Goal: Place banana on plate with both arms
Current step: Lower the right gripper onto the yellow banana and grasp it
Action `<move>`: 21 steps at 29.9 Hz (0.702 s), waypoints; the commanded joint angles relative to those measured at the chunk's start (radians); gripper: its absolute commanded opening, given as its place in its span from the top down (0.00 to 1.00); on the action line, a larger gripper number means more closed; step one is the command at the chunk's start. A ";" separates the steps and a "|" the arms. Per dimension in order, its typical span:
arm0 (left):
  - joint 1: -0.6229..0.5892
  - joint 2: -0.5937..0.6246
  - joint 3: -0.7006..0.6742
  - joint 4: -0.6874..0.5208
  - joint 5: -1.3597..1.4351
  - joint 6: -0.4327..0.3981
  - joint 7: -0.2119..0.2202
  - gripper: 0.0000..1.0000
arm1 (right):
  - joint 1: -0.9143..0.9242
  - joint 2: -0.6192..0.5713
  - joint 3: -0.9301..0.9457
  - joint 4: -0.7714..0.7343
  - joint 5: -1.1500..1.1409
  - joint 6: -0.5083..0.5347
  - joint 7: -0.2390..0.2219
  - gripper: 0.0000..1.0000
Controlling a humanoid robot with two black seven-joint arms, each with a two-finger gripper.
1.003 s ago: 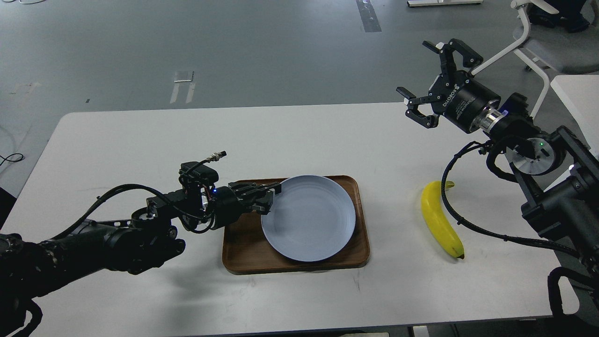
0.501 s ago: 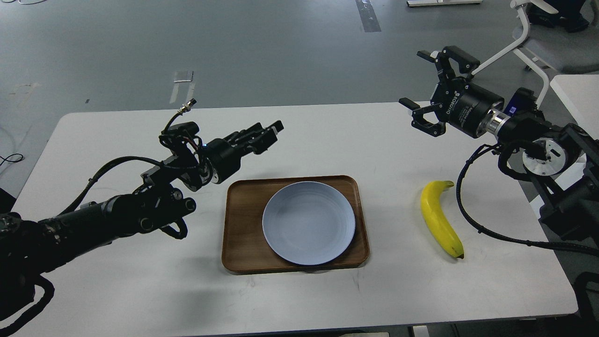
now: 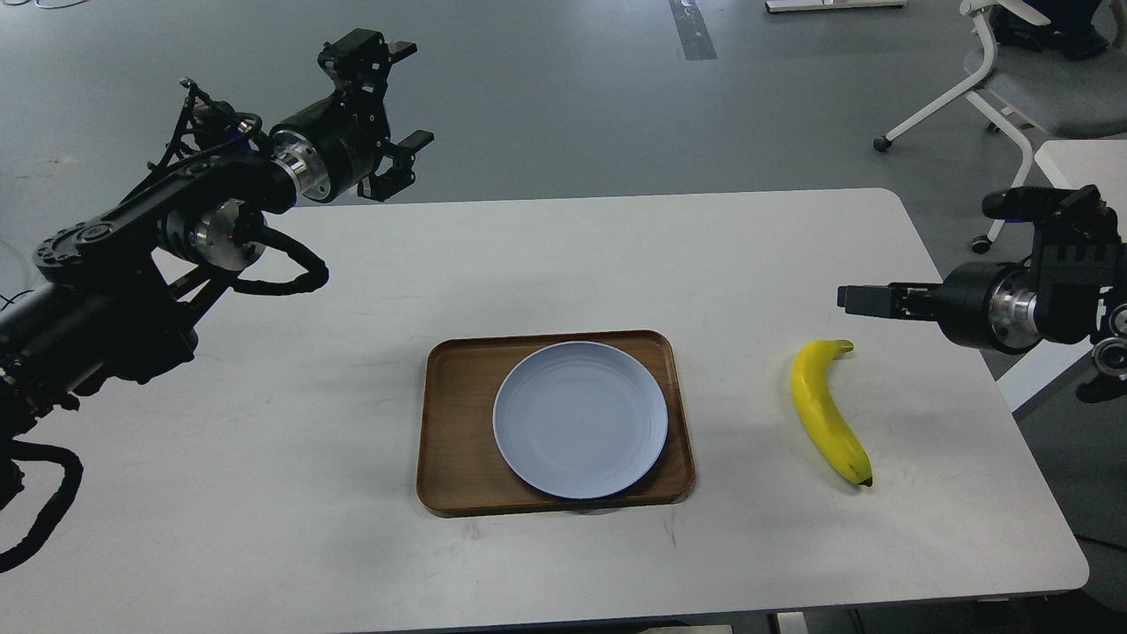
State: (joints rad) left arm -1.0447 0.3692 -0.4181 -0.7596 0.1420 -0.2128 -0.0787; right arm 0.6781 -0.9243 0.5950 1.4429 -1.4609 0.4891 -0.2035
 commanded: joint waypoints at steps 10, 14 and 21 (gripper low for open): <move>0.083 0.083 -0.022 -0.033 0.002 0.003 -0.029 0.01 | -0.028 0.127 -0.087 -0.007 -0.087 0.000 -0.008 0.10; 0.094 0.116 -0.021 -0.055 0.008 0.003 -0.035 0.01 | -0.063 0.160 -0.089 -0.025 -0.088 0.000 -0.036 0.10; 0.115 0.120 -0.015 -0.055 0.013 0.003 -0.035 0.01 | -0.097 0.176 -0.090 -0.053 -0.111 0.000 -0.051 0.27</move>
State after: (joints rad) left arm -0.9370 0.4895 -0.4371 -0.8158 0.1539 -0.2101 -0.1132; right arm 0.5890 -0.7498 0.5061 1.3934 -1.5565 0.4883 -0.2522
